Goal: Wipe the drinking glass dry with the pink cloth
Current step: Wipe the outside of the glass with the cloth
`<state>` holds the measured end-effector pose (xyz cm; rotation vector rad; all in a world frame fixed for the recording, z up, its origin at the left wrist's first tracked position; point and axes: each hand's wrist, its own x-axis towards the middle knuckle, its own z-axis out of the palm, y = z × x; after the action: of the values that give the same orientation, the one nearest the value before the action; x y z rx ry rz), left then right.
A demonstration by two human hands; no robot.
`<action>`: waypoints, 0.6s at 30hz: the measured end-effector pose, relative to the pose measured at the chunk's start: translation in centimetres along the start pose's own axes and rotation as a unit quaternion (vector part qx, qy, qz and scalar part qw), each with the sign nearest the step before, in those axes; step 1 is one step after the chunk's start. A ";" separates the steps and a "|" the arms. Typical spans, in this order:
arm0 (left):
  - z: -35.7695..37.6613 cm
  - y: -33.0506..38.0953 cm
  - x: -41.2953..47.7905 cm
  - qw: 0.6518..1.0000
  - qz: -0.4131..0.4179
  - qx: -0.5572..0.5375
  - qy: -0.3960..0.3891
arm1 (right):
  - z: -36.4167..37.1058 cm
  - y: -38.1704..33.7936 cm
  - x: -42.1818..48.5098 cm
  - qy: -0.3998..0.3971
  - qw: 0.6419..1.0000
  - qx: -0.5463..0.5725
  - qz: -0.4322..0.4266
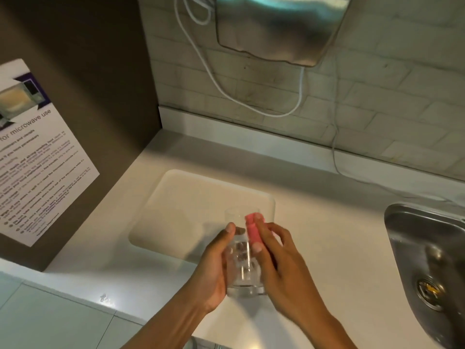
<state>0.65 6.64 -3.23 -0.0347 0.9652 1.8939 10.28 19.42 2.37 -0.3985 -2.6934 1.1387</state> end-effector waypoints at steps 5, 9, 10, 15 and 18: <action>0.6 0.0 -0.2 1.000 0.003 -0.001 0.027 | -0.1 -1.6 0.6 0.009 0.998 -0.067 -0.012; 0.4 0.2 -0.5 1.000 0.000 -0.006 0.010 | 0.0 -1.2 0.0 -0.014 0.998 -0.057 -0.013; 0.4 -0.1 -0.7 1.000 -0.009 -0.010 0.017 | -0.4 -1.2 0.6 -0.012 0.999 -0.046 -0.003; 0.1 0.6 -0.5 0.998 0.009 0.000 0.066 | 0.2 -2.3 0.6 -0.018 0.995 -0.094 -0.020; -0.5 1.0 -0.7 0.997 0.021 0.014 0.075 | 1.0 -1.6 -2.0 -0.058 0.989 -0.132 -0.017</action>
<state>0.04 5.58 -2.70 -0.1437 1.1017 1.9375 11.62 16.98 2.70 -0.3314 -2.9522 0.8195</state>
